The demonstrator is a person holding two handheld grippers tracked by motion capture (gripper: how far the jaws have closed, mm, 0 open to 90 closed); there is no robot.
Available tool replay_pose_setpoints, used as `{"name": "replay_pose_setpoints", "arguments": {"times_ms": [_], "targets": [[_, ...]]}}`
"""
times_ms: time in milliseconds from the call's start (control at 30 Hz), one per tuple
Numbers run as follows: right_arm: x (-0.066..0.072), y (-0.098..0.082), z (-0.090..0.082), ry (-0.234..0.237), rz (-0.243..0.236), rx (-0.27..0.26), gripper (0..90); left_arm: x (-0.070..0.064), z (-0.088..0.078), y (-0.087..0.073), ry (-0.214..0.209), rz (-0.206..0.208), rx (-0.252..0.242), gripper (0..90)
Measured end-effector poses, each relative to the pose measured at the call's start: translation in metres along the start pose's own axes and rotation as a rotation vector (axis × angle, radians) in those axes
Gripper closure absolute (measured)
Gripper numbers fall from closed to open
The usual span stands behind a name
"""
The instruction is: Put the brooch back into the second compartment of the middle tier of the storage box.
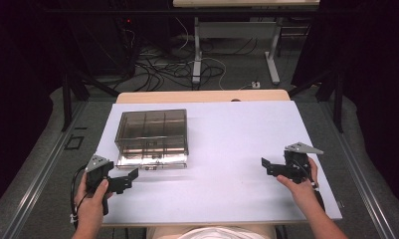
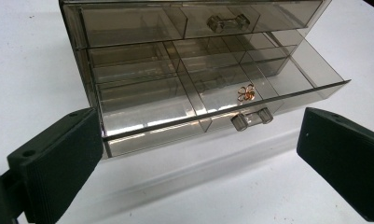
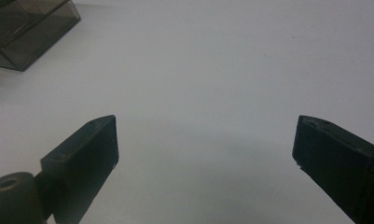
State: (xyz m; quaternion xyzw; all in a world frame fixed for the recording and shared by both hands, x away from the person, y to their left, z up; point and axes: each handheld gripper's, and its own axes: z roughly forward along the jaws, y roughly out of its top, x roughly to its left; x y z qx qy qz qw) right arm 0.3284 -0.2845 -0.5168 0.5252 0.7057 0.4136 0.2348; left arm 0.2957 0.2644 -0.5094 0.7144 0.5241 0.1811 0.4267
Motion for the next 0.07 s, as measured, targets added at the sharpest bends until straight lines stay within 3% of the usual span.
{"name": "replay_pose_setpoints", "arguments": {"times_ms": [67], "targets": [[-0.0002, -0.0003, 0.0001, -0.001, 0.002, 0.000, 6.6, 0.0005, 0.0010, 0.0001, 0.004, 0.003, 0.011, 0.4]]}}
